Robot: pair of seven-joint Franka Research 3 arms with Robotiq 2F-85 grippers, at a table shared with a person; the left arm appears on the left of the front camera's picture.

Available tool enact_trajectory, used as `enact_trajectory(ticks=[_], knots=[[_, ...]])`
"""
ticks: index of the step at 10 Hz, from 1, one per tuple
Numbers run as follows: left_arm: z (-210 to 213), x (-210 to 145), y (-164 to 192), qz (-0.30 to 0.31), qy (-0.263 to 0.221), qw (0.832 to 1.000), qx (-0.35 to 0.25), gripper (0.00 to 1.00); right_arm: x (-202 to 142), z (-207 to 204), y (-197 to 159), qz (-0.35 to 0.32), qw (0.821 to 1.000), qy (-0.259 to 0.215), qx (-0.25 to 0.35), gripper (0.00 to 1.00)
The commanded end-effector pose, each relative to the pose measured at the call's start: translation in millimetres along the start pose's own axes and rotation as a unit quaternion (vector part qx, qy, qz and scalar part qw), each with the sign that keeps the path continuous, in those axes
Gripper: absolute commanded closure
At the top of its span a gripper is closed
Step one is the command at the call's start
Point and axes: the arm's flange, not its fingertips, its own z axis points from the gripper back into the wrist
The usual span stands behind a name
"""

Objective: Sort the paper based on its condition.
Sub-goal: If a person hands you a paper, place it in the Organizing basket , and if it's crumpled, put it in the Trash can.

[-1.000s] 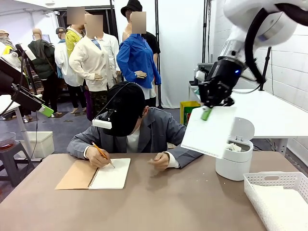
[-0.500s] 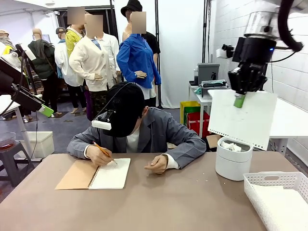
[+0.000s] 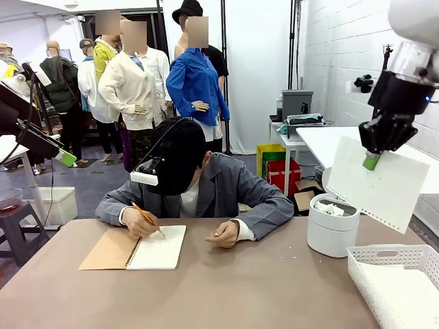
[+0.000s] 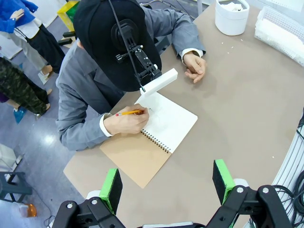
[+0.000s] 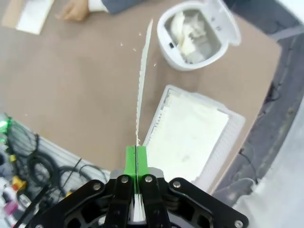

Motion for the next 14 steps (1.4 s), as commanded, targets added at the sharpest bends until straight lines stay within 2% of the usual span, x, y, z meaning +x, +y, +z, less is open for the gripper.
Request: enact_trajectory(ticks=[1,2,4,5,10,11,14], knots=[[0,0,2,0.001,-0.003,1.0,0.001,0.0,-20,-24,-13,-0.003,1.0,-0.018,-0.009,1.0],[0,0,2,0.001,-0.003,1.0,0.001,0.0,-26,-31,-20,-0.02,0.999,-0.026,-0.007,1.0],[0,0,2,0.001,-0.003,1.0,0.001,0.0,-37,-46,-42,-0.089,0.996,0.019,0.013,1.0],[0,0,2,0.001,-0.003,1.0,0.001,0.0,-26,-31,-24,-0.029,1.0,-0.008,0.004,1.0],[0,0,2,0.001,-0.003,1.0,0.001,0.0,-27,-31,-24,-0.036,0.999,-0.007,0.005,1.0],[0,0,2,0.001,-0.003,1.0,0.001,0.0,-22,-50,-31,-0.071,0.997,0.012,0.019,1.0],[0,0,2,0.001,-0.003,1.0,0.001,0.0,-61,-82,-58,-0.16,0.986,0.021,0.051,1.0]])
